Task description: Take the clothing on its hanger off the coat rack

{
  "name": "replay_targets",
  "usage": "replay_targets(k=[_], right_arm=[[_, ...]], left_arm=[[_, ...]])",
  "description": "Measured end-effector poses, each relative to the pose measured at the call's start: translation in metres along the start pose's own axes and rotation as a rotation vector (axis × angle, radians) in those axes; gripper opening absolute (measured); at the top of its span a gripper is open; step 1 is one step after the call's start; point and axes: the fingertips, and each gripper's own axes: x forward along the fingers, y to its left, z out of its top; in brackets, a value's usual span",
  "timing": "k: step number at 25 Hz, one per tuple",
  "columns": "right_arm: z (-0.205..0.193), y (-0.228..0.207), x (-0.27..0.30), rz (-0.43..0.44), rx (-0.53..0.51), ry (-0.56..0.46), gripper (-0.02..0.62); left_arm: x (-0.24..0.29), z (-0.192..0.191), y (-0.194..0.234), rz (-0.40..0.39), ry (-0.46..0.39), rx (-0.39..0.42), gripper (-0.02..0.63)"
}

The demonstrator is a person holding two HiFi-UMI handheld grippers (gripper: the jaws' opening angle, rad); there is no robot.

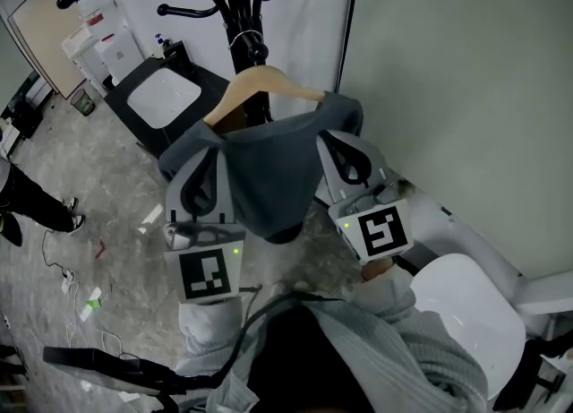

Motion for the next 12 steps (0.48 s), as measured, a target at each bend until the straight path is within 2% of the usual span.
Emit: replay_targets(k=[4, 6, 8, 12], right_arm=[[-0.003, -0.004, 0.030, 0.017, -0.074, 0.010, 0.013], [-0.006, -0.004, 0.041, 0.032, -0.136, 0.036, 0.044], [-0.008, -0.004, 0.051, 0.048, -0.208, 0.077, 0.108], [-0.014, -0.013, 0.078, 0.071, -0.344, 0.135, 0.203]], left_arm=[[0.017, 0.002, 0.023, 0.080, -0.015, 0.066, 0.006], [0.021, 0.001, 0.031, 0.100, 0.010, 0.135, 0.014], [0.026, -0.004, 0.034, 0.093, 0.073, 0.210, 0.116], [0.048, -0.019, 0.036, 0.091, 0.154, 0.363, 0.187]])
